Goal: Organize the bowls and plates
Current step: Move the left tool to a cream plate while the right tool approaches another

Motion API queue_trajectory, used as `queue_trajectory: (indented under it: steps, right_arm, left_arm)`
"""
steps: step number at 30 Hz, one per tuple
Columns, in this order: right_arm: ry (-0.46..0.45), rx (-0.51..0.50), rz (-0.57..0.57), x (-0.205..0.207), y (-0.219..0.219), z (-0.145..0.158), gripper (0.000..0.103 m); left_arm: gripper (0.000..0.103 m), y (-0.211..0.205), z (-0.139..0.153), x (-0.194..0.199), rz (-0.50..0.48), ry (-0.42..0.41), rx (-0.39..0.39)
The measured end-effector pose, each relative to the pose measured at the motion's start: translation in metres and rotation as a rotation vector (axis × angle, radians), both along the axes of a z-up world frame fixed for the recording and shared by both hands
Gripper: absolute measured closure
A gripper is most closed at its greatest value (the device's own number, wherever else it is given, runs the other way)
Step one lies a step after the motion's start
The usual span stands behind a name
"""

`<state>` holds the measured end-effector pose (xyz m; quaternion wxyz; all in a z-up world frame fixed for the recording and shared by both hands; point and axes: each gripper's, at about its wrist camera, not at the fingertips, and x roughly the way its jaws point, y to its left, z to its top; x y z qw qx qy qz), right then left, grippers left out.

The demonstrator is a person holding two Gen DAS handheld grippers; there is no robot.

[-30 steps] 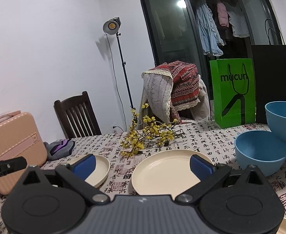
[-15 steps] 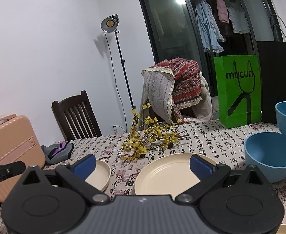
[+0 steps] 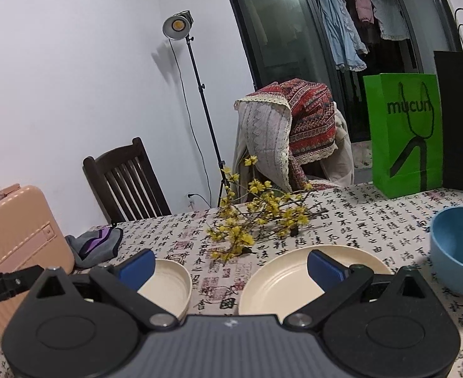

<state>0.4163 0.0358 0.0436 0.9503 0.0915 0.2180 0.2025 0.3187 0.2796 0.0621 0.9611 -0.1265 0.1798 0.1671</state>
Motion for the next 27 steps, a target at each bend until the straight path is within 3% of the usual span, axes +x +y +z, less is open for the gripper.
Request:
queue_trajectory:
  steps: [12, 23, 27]
  right_arm:
    - [0.086, -0.003, -0.012, 0.043, 0.052, -0.017, 0.0]
    - [0.112, -0.024, 0.027, 0.063, 0.093, -0.043, 0.001]
    - [0.118, -0.064, 0.042, 0.069, 0.105, -0.06, 0.003]
  left_arm:
    - [0.0, 0.042, -0.019, 0.043, 0.088, 0.036, -0.104]
    - [0.0, 0.078, -0.066, 0.063, 0.135, 0.091, -0.169]
    - [0.0, 0.084, -0.073, 0.064, 0.146, 0.079, -0.144]
